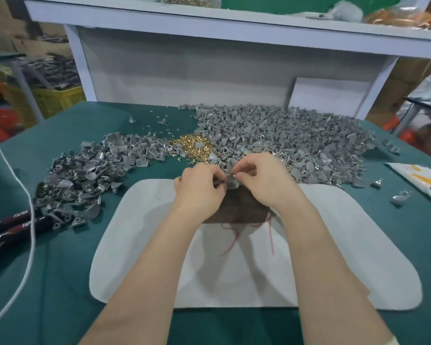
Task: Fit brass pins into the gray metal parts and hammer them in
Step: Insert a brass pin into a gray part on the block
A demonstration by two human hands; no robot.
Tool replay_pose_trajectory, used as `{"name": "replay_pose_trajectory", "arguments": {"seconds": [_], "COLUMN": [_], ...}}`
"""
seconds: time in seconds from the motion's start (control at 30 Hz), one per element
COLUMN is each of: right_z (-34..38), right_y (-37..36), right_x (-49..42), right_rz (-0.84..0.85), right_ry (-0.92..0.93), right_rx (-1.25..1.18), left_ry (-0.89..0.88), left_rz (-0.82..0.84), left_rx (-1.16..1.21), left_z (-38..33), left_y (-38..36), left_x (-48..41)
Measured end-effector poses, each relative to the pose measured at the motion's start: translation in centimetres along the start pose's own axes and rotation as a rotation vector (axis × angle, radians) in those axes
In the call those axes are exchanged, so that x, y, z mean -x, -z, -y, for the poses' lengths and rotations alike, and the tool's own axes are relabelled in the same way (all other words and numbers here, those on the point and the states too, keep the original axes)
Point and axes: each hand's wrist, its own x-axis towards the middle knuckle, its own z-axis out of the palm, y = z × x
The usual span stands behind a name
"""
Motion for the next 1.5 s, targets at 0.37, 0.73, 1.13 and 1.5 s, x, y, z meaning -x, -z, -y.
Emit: {"name": "replay_pose_trajectory", "arguments": {"seconds": [0.37, 0.73, 1.13, 1.5], "right_z": [0.11, 0.01, 0.58, 0.68], "right_y": [-1.02, -0.51, -0.69, -0.72], "right_x": [0.32, 0.39, 0.58, 0.51], "right_rz": [0.023, -0.078, -0.087, -0.118], "right_ry": [0.002, -0.016, -0.009, -0.017], "right_rx": [0.101, -0.129, -0.304, -0.160], "left_ry": [0.003, 0.018, -0.117, -0.115], "left_rz": [0.000, 0.019, -0.147, -0.111], "left_rx": [0.037, 0.056, 0.057, 0.121], "left_z": [0.18, 0.14, -0.25, -0.28], "left_y": [-0.50, 0.32, 0.00, 0.29], "left_x": [-0.21, 0.06, 0.14, 0.30]}}
